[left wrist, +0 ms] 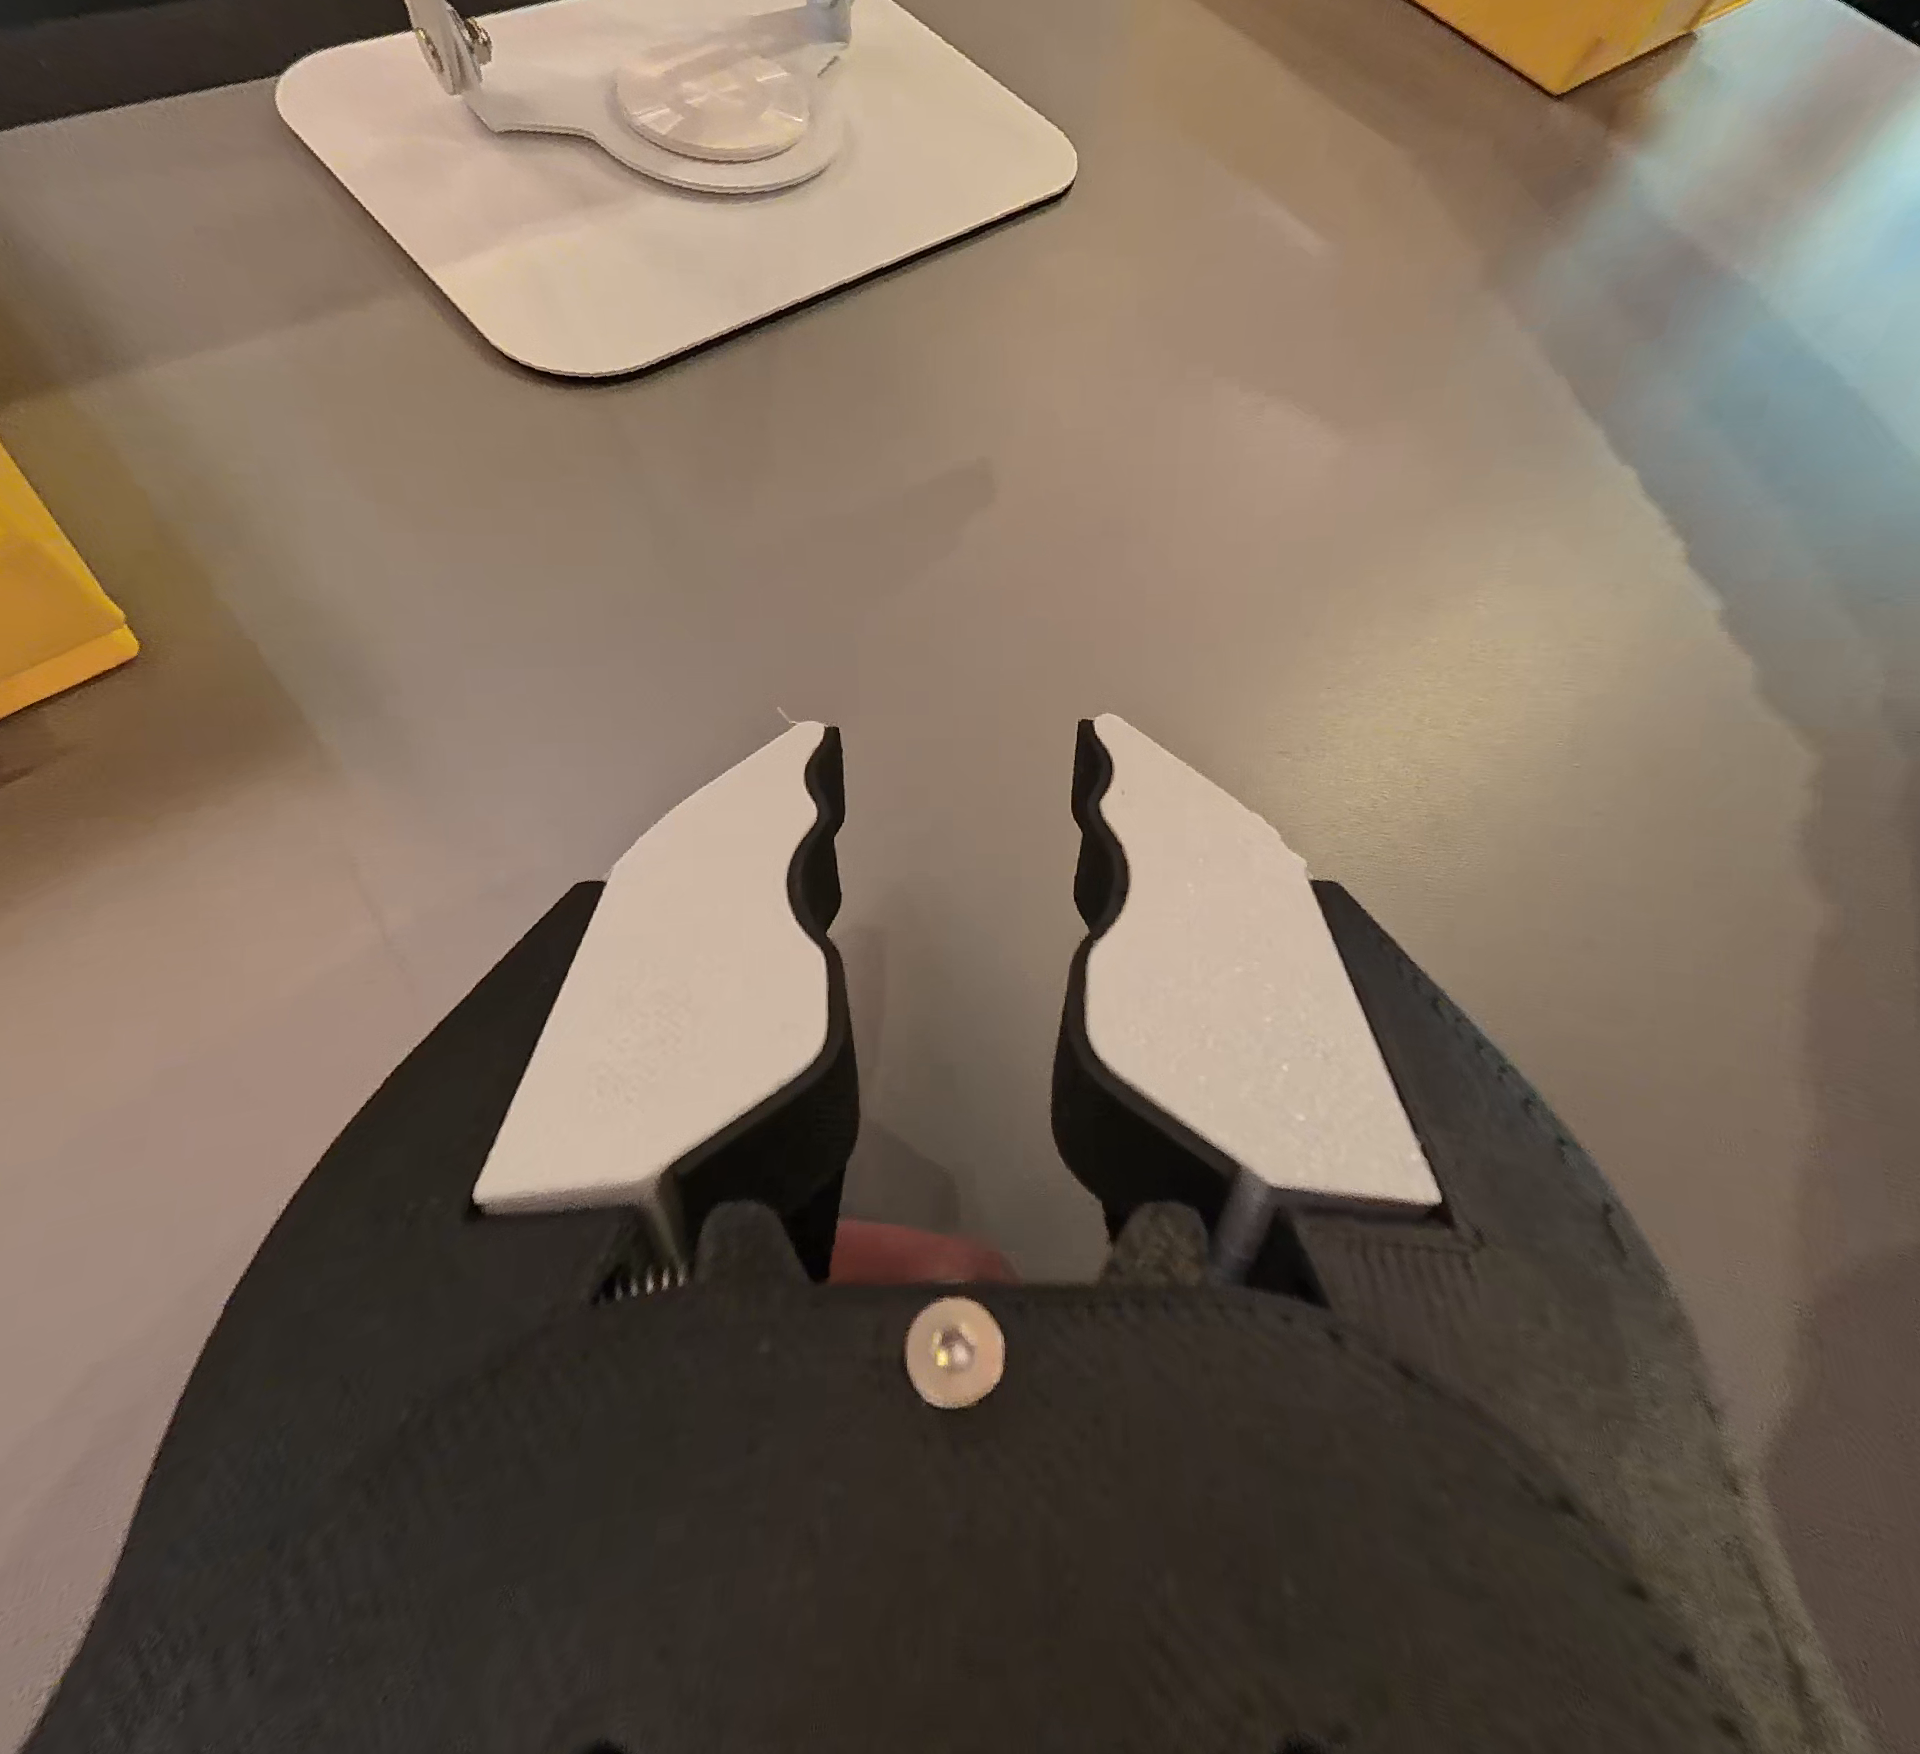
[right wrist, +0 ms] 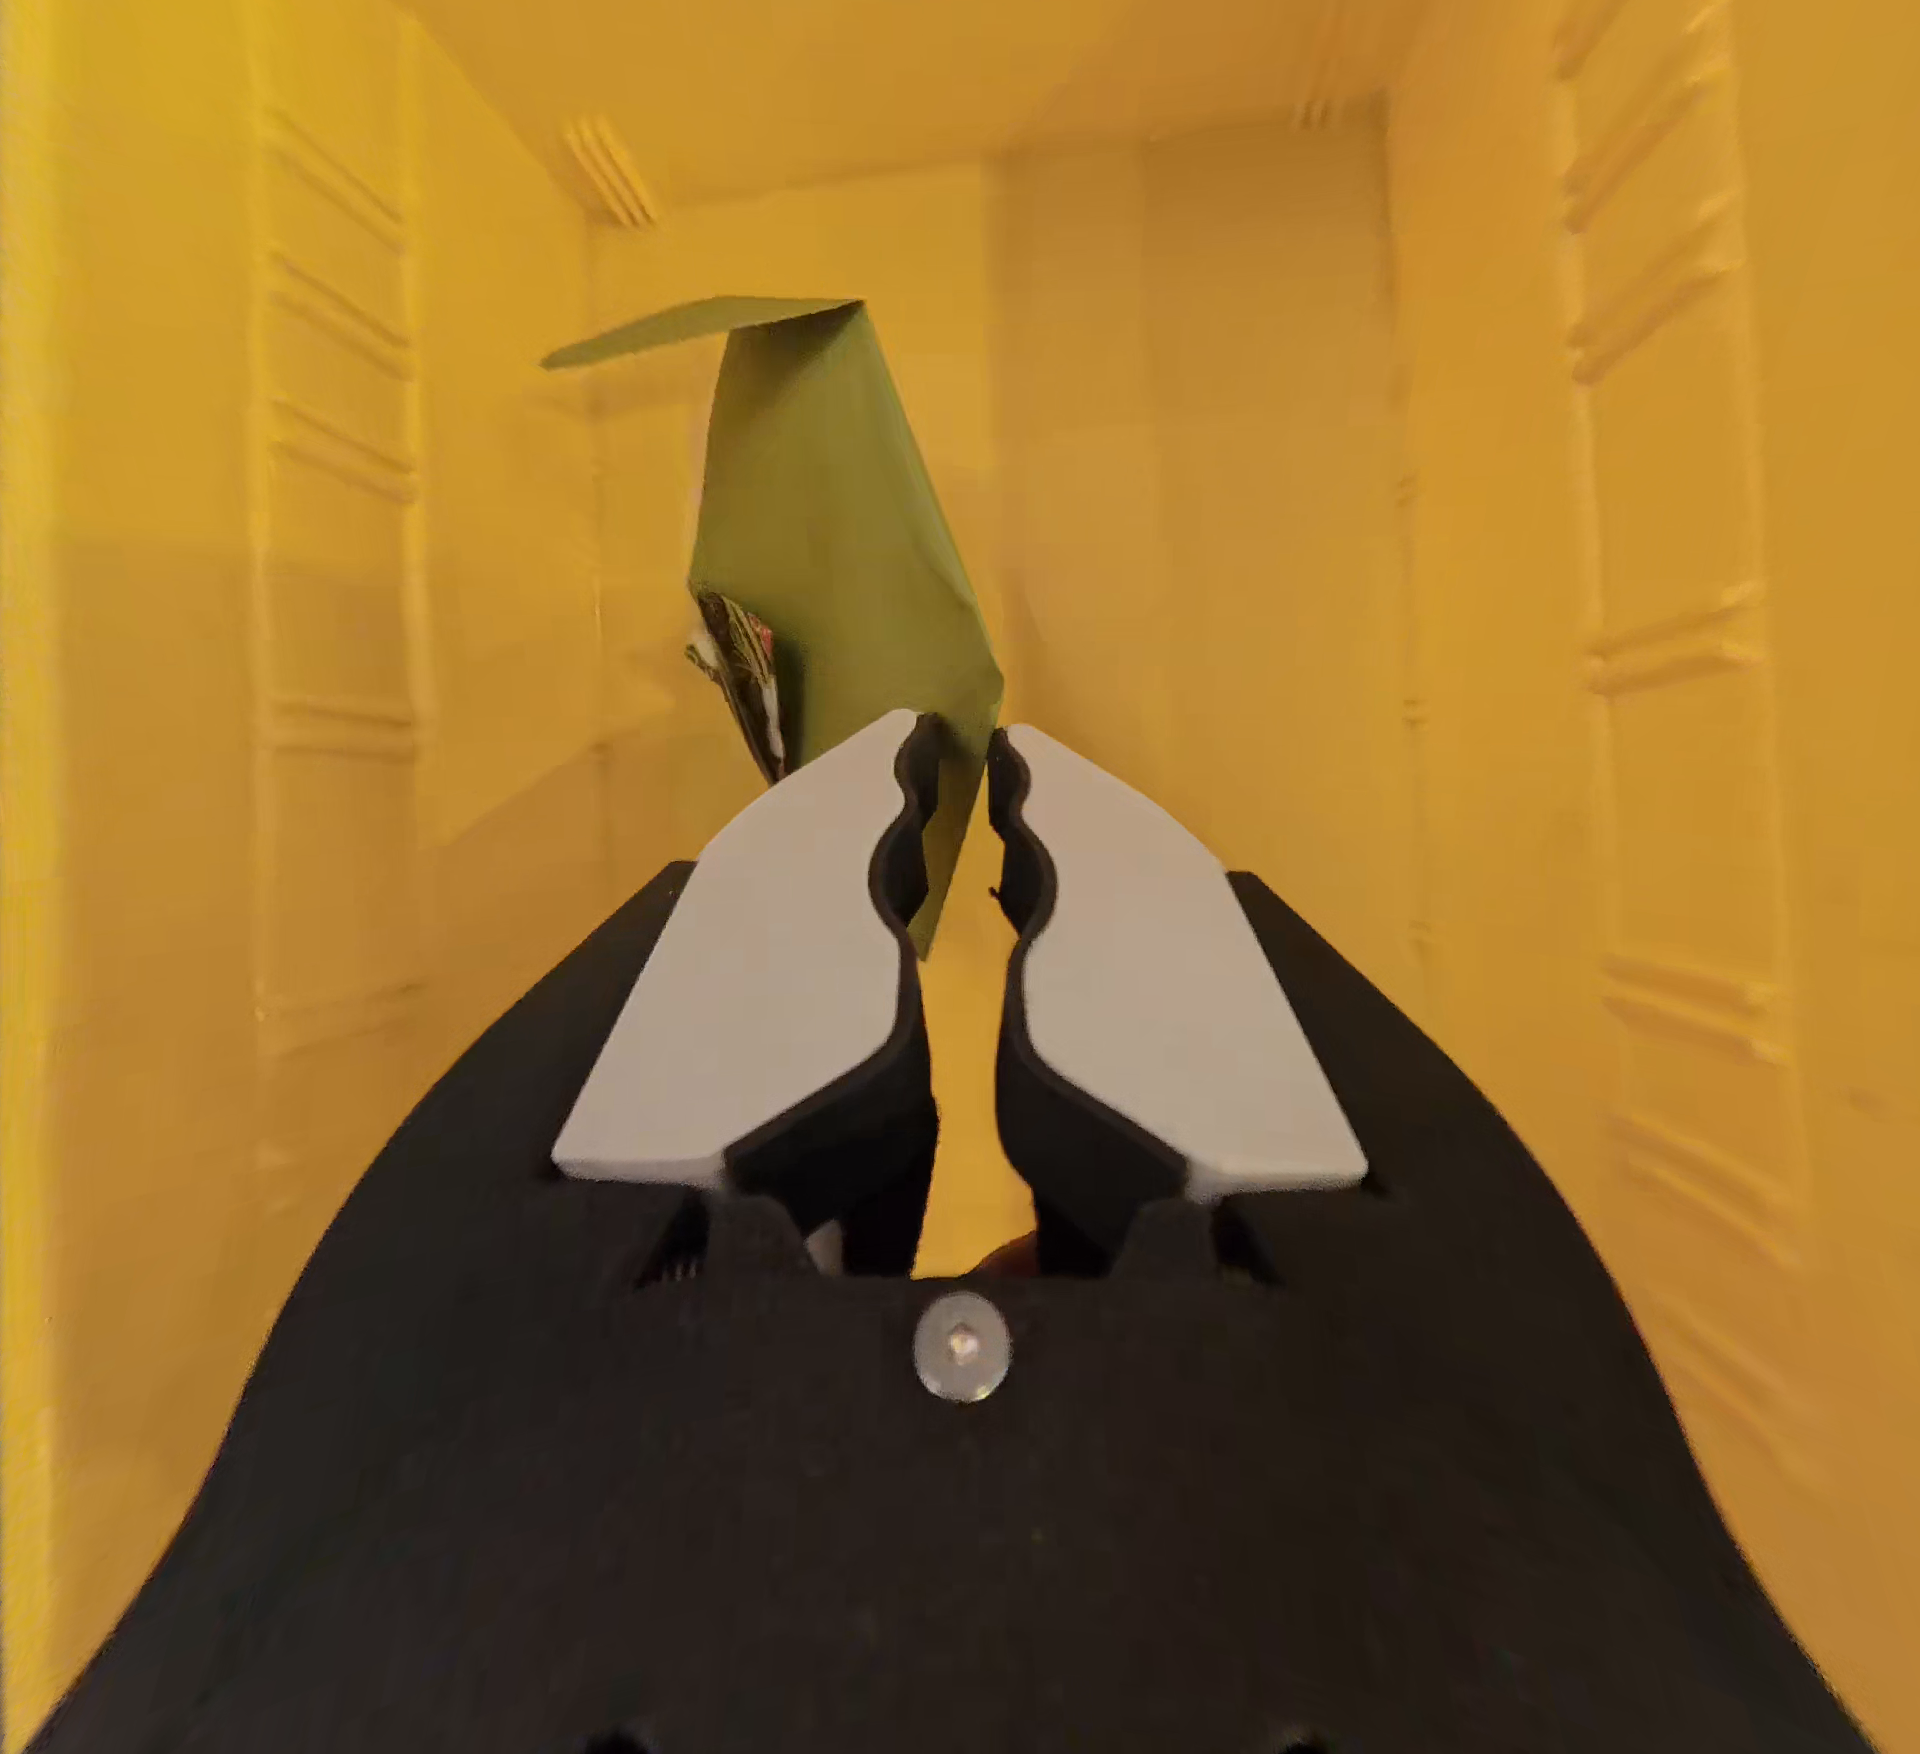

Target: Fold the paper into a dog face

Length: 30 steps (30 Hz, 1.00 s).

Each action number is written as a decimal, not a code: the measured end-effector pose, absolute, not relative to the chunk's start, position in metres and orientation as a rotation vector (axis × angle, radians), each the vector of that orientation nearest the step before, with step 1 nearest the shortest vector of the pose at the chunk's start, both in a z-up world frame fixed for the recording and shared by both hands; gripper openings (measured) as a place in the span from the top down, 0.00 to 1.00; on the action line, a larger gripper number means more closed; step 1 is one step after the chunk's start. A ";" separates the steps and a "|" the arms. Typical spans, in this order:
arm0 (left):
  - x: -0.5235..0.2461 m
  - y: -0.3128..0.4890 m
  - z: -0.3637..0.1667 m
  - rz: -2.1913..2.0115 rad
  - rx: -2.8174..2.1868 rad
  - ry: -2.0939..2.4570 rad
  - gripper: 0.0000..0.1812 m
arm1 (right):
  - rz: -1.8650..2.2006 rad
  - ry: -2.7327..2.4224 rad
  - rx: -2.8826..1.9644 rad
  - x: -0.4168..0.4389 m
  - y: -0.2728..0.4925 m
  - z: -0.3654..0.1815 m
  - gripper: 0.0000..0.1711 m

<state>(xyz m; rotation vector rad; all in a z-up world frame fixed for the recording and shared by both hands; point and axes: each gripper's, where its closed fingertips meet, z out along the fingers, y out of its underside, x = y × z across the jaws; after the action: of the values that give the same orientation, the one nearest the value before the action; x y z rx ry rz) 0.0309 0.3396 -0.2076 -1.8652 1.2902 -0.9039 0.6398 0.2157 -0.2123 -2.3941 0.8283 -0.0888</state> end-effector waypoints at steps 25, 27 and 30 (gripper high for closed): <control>0.003 0.403 -0.151 -0.745 -1.755 1.113 0.72 | -0.264 0.220 -2.223 0.464 0.171 -0.088 0.80; -0.001 0.415 -0.144 -0.735 -1.742 1.087 0.73 | -0.237 0.189 -2.186 0.436 0.166 -0.080 0.80; -0.005 0.425 -0.146 -0.690 -1.738 1.077 0.74 | -0.089 0.155 -2.139 0.385 0.167 -0.078 0.81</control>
<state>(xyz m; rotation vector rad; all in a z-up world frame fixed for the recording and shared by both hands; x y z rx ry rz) -0.0045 0.4249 -0.1465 -1.7385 1.0774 -0.6897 0.3853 0.1675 -0.0777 -2.1390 0.1554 -0.0891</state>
